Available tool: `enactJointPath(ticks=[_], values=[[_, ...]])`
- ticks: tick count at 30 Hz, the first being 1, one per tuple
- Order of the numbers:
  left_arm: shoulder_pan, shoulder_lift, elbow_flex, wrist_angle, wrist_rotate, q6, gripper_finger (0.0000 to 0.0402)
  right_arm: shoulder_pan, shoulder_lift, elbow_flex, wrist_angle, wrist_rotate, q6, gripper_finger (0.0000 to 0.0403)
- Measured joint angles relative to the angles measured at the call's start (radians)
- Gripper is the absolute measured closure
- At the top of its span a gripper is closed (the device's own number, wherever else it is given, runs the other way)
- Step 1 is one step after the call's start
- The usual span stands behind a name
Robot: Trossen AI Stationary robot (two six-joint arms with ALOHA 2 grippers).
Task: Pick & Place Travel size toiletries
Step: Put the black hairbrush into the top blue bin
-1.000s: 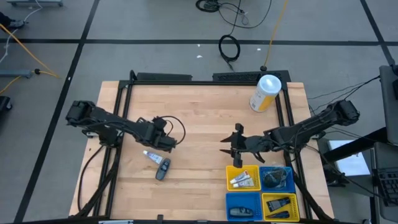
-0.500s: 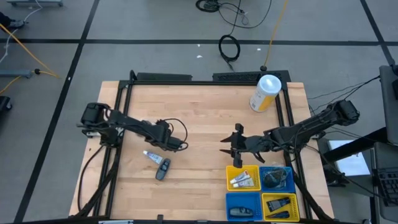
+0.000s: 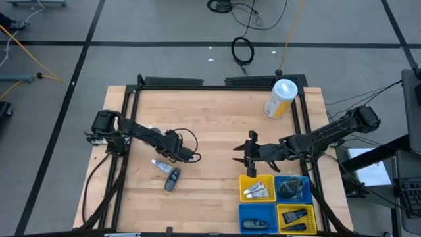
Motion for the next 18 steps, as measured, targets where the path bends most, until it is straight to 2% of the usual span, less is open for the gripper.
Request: enactJointPath(ticks=[9, 18], values=[[0.006, 0.0, -0.093, 0.003, 0.004, -0.057, 0.0229, 0.0, 0.0, 0.0, 0.0, 0.0, 0.0, 0.0232], [0.007, -0.002, -0.127, 0.057, -0.015, -0.037, 0.0229, 0.0, 0.0, 0.0, 0.0, 0.0, 0.0, 0.0232]])
